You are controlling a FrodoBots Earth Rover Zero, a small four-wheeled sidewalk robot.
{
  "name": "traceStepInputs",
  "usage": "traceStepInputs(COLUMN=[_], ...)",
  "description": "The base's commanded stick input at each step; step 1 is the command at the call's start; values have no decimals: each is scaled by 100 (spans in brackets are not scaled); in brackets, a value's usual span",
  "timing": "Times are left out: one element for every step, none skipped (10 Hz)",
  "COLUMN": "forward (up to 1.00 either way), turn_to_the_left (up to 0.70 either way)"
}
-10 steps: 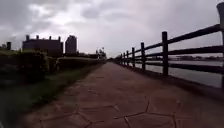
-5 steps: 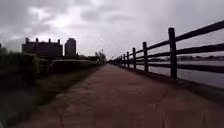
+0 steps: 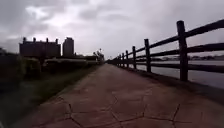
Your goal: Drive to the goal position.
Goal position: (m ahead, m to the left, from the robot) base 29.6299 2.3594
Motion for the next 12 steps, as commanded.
traceStepInputs(forward=[100,100,100,100,100,100,100,100,100,100,100,100], turn_to_the_left=[0,0,0,0,0,0,0,0,0,0,0,0])
